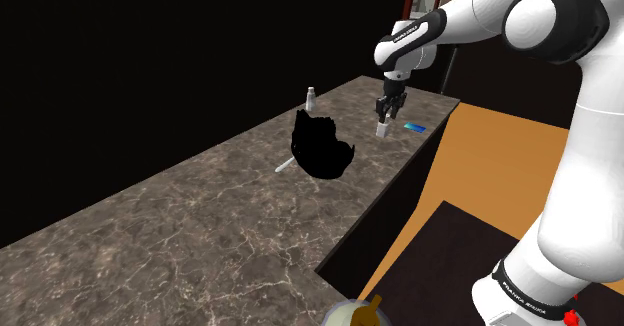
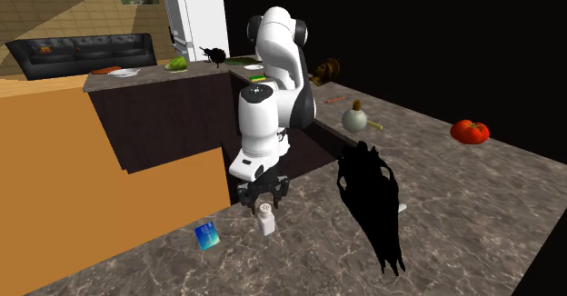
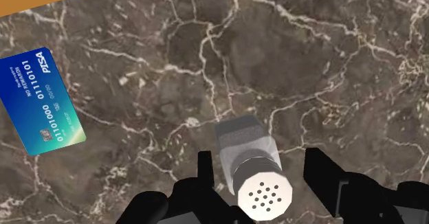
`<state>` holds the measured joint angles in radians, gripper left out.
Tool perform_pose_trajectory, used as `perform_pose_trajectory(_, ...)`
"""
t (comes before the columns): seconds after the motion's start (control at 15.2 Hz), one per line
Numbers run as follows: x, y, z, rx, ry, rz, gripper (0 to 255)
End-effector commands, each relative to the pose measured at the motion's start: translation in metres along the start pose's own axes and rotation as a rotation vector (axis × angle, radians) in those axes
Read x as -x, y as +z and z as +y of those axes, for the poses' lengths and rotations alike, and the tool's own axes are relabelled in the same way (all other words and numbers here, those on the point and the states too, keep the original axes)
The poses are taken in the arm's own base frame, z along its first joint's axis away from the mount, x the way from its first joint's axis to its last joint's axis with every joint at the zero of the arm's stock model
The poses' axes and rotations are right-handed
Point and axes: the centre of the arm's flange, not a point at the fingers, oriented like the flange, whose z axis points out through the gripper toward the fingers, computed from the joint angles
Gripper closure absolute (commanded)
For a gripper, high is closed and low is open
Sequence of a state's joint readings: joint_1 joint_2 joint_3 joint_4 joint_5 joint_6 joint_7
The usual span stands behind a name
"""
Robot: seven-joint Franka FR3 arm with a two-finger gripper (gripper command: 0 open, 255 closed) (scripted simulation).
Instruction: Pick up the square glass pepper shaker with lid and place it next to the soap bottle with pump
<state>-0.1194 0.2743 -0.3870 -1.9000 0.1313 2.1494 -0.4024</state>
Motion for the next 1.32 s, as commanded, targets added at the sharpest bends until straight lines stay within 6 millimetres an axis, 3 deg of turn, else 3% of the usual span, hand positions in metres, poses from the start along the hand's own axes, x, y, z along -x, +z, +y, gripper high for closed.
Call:
perform_pose_trajectory(0.0,0.0,0.0,0.0,0.0,0.0,0.0,255)
perform_pose_trajectory(0.53,0.0,0.0,0.0,0.0,0.0,0.0,255)
perform_pose_trajectory(1.25,0.0,-0.058,0.0,0.0,0.0,0.0,255)
